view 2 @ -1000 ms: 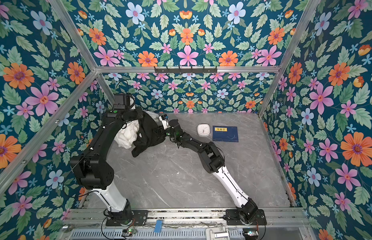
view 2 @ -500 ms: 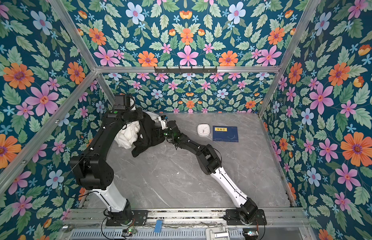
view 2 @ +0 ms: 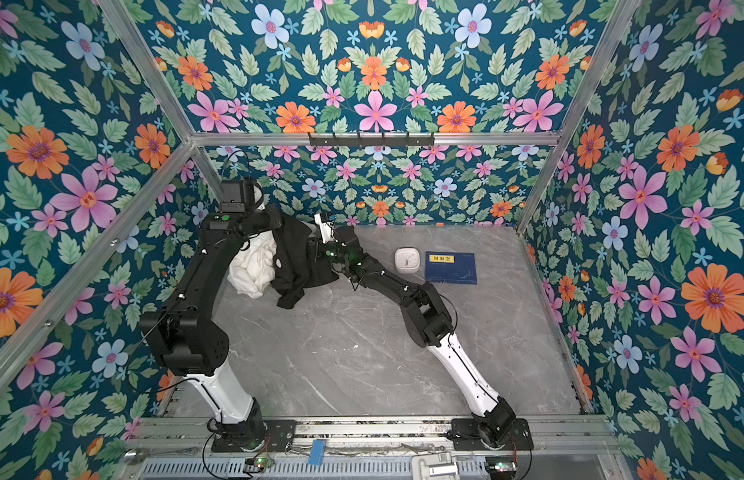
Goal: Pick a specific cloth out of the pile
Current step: 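Grasp the black cloth with the right gripper while the left gripper holds the pile, then lift the black cloth up out of the pile with both grippers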
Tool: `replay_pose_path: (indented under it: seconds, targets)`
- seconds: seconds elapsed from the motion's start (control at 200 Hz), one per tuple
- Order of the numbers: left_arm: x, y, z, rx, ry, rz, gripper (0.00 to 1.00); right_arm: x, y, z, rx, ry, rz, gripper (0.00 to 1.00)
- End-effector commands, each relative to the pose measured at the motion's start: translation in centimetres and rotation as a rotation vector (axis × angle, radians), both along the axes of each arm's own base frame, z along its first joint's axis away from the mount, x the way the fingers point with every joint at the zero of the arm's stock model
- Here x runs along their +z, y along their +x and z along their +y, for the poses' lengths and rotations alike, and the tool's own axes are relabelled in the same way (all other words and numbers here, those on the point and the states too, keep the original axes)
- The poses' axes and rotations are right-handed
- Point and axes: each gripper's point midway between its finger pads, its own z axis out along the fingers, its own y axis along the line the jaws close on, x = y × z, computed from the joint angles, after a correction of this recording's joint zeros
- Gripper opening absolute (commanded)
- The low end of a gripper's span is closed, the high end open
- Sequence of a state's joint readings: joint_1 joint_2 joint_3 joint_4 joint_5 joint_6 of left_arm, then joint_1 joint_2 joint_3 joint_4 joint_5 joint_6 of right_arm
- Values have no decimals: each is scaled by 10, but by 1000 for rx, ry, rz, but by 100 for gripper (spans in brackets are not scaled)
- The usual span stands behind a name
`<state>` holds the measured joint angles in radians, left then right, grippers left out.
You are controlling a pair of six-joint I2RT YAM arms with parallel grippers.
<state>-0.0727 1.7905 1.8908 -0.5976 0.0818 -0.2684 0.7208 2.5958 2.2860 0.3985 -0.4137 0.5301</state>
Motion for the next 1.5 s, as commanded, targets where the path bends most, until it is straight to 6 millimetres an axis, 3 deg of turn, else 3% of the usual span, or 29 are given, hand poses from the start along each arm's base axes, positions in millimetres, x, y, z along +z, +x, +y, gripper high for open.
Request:
replay_pose_path:
  seconds: [0.0,0.21,0.6,1.065,1.495]
  targets:
    - [39,10,-7,-19,-54,-108,0,40,0,-4,-19,50,-84,0]
    - [60,7,-13,-44,-87,-131,0,85,-10,-4,-2,77,-141,0]
    - [86,-17,-37,-137,-236,-162,0,139,-34,-11,22,98,-213,0]
    - [102,-38,-71,-281,-411,-162,0,175,-56,-33,8,62,-305,0]
    - [133,-108,-89,-409,-500,-228,0,195,-88,-62,3,2,-400,0]
